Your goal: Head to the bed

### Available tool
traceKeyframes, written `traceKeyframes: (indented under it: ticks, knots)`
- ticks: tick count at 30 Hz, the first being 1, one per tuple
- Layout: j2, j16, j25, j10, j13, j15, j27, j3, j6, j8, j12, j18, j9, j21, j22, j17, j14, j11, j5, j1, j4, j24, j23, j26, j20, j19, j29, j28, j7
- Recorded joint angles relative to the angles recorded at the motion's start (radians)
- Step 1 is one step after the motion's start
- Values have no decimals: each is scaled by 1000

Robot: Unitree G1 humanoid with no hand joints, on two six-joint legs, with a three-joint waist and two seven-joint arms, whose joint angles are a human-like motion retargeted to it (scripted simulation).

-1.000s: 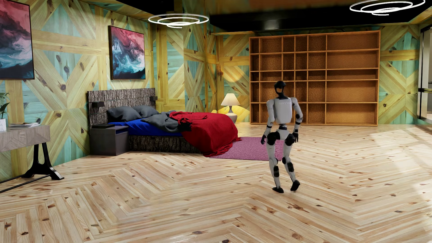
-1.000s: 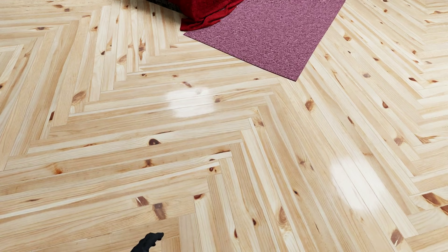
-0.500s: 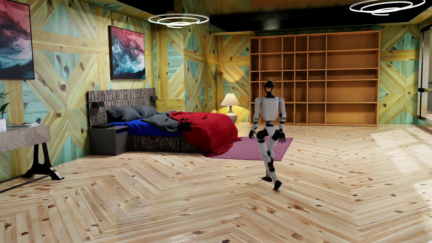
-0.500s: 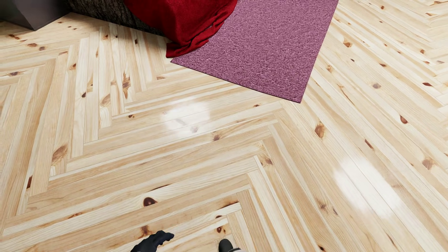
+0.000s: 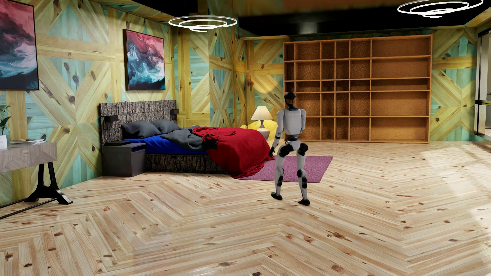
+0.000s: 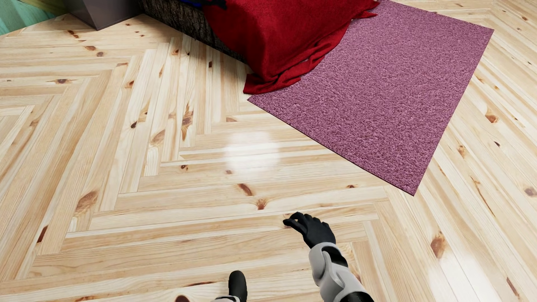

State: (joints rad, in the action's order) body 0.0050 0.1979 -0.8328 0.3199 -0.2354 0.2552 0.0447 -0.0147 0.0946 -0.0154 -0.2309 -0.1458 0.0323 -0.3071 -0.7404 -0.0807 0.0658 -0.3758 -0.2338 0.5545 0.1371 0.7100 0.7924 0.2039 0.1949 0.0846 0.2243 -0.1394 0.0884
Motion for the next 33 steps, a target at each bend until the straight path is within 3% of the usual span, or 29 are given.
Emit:
traceKeyframes:
  ticks: [1,2,4,5,7,8,9,10,11,12,13,14,15,17,19,21,24,26,27,28,29,31,33]
  knots:
    - [42,-5,14,-113,-3,-1,-11,-7,-10,-13,1,-9,-8,-22,-23,-7,15,30,-4,4,-15,18,-29,5,-5,0,-1,18,-5]
    - [85,-16,25,-141,0,-3,-17,-12,-20,-25,1,-88,-15,-45,-40,-16,11,49,-6,11,-27,31,-56,6,-15,-3,-6,30,-23]
    - [158,-52,41,-37,31,-23,-18,-22,-44,-33,-1,45,-27,-84,-59,-33,-138,70,11,33,-62,44,-94,-1,-42,0,-5,35,-51]
    - [185,-68,46,29,61,-55,-13,-27,-62,-27,-4,86,-33,-94,-66,-32,-187,54,23,28,-75,51,-90,-2,-55,1,22,33,-50]
    - [192,-103,33,115,127,-197,47,-45,-106,-14,-3,138,-43,-99,-69,-8,-133,-21,60,10,-105,64,4,4,-96,-2,81,24,-30]
    - [161,-125,26,118,142,-290,94,-56,-128,-20,-4,149,-44,-110,-59,10,-97,-103,82,-19,-116,61,87,6,-130,-49,66,13,-10]
    - [108,-149,12,111,139,-388,127,-67,-146,-17,-7,157,-43,-142,-43,20,-65,-218,111,-52,-124,51,178,-4,-164,-97,2,2,16]
    - [37,-171,-27,107,132,-476,141,-76,-162,-6,7,162,-39,-197,-25,12,-34,-368,150,-86,-131,42,244,-9,-191,-207,-91,7,48]
    - [-43,-189,-81,109,121,-537,143,-81,-178,13,17,168,-34,-259,-12,-14,-2,-525,203,-119,-143,39,274,-25,-203,-275,-160,10,84]
    - [-123,-197,-119,106,121,-546,156,-82,-194,26,32,175,-29,-292,-8,-45,28,-665,256,-159,-160,50,257,-38,-201,-296,-166,11,117]
    - [-202,-197,-118,106,137,-519,184,-80,-209,20,58,184,-24,-280,-17,-74,56,-774,286,-199,-181,72,203,-41,-187,-297,-120,9,144]
    - [-273,-190,-79,108,170,-480,209,-74,-221,12,76,192,-18,-235,-56,-93,84,-841,308,-242,-203,98,130,-55,-171,-281,-62,-9,164]
    - [-335,-176,-12,112,210,-401,202,-64,-231,1,111,198,-13,-179,-117,-115,113,-866,323,-286,-222,121,61,-64,-162,-264,-25,-19,176]
    - [-437,-158,124,114,270,-205,157,-34,-240,-28,177,204,-6,-78,-190,-137,168,-798,333,-377,-252,163,-34,-53,-148,-190,-31,-5,188]
    - [-508,-139,180,91,296,-132,131,4,-238,-44,218,208,-4,-39,-187,-152,201,-591,310,-467,-271,187,-73,-74,-131,-126,-36,-9,186]
    - [-547,-117,158,44,316,-192,136,39,-229,-39,252,206,-10,-41,-152,-156,218,-305,286,-549,-287,191,-82,-110,-105,-113,-26,-22,176]
    - [-546,-86,156,-32,347,-257,154,77,-207,-23,285,197,-28,-23,-115,-109,231,123,251,-660,-311,169,-26,-139,-60,-117,-20,-24,138]
    - [-545,-85,138,-48,376,-292,178,94,-187,-47,306,187,-38,-9,-119,-72,239,196,229,-726,-317,149,51,-120,-33,-161,-2,-25,96]
    - [-541,-88,123,-48,388,-367,193,102,-173,-67,306,180,-42,-7,-122,-50,222,159,208,-758,-310,142,103,-109,-21,-92,1,-21,75]
    - [-518,-90,102,-40,395,-446,207,108,-155,-77,295,165,-46,-9,-121,-28,194,142,190,-789,-294,136,161,-102,-11,-65,-4,-18,58]
    - [-493,-91,80,-15,395,-473,216,110,-133,-67,271,142,-49,-9,-114,-8,145,122,175,-810,-271,129,218,-97,-7,-78,-12,-18,44]
    - [-450,-94,72,122,391,-412,222,111,-80,-46,197,55,-50,35,-98,28,-32,70,128,-792,-216,112,280,-92,3,-22,-12,-1,24]
    - [-411,-60,97,440,383,-325,183,113,-36,-8,141,-43,-36,113,-86,57,-253,17,93,-651,-148,125,263,-114,69,4,16,94,0]
